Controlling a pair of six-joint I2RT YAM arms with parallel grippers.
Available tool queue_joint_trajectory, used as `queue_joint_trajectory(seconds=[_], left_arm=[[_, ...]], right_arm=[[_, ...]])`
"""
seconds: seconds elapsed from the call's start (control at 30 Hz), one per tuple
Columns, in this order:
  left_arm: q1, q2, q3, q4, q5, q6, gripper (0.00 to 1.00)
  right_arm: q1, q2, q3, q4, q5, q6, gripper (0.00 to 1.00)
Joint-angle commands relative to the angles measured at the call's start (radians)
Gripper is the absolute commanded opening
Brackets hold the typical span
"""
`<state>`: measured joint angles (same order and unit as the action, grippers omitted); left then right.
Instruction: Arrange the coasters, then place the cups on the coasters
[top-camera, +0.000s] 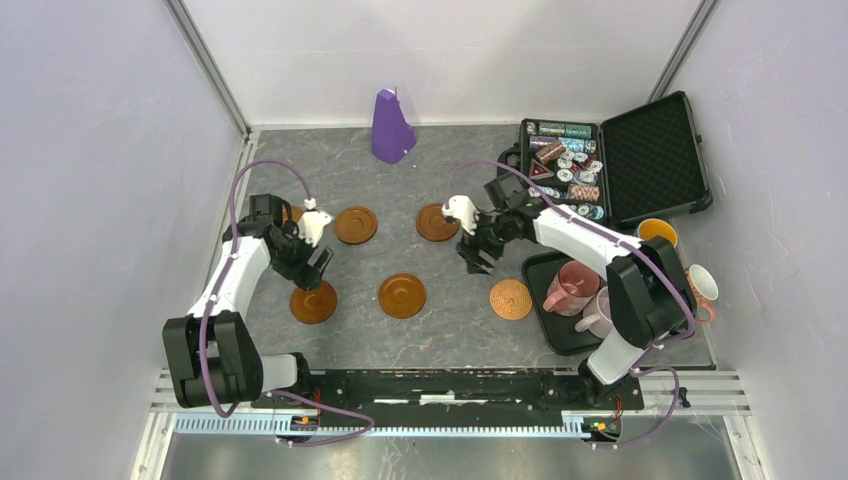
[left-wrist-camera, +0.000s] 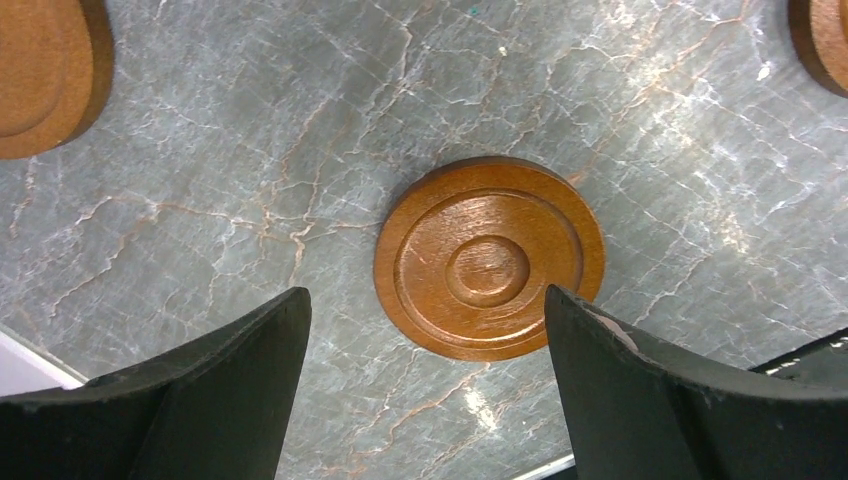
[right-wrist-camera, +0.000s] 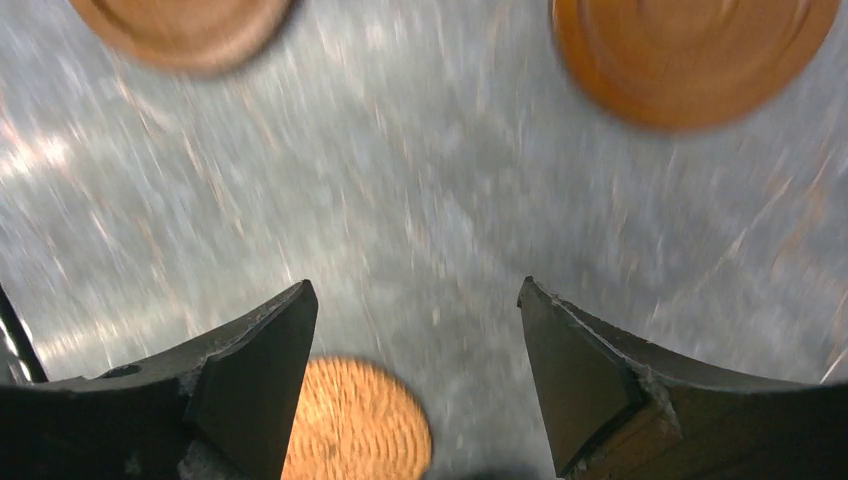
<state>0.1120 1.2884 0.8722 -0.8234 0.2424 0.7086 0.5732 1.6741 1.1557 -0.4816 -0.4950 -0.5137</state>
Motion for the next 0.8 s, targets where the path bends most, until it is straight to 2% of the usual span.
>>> queue_joint_trajectory(seconds=[0.0, 0.23, 0.4, 0.77], left_arm=[[0.003, -0.009, 0.041, -0.022, 0.08, -0.027, 0.92], [0.001, 0.048, 0.103, -0.021, 0.08, -0.046, 0.91], [0.0, 0.057, 0.123, -0.01, 0.071, -0.064, 0.9], [0.0, 0.019, 0.102, 0.009, 0.061, -0.113, 0.9]], right_arm=[[-0.077, -0.048, -0.06, -0.22, 0.037, -0.277, 0.81], [-0.106, -0.029, -0.082, -0.296, 0.139, -0.411, 0.75], [-0.107, -0.031, -0.126, -0.316, 0.151, -0.48, 0.7], [-0.082, -0.005, -0.204, -0.163, 0.12, -0.393, 0.57]])
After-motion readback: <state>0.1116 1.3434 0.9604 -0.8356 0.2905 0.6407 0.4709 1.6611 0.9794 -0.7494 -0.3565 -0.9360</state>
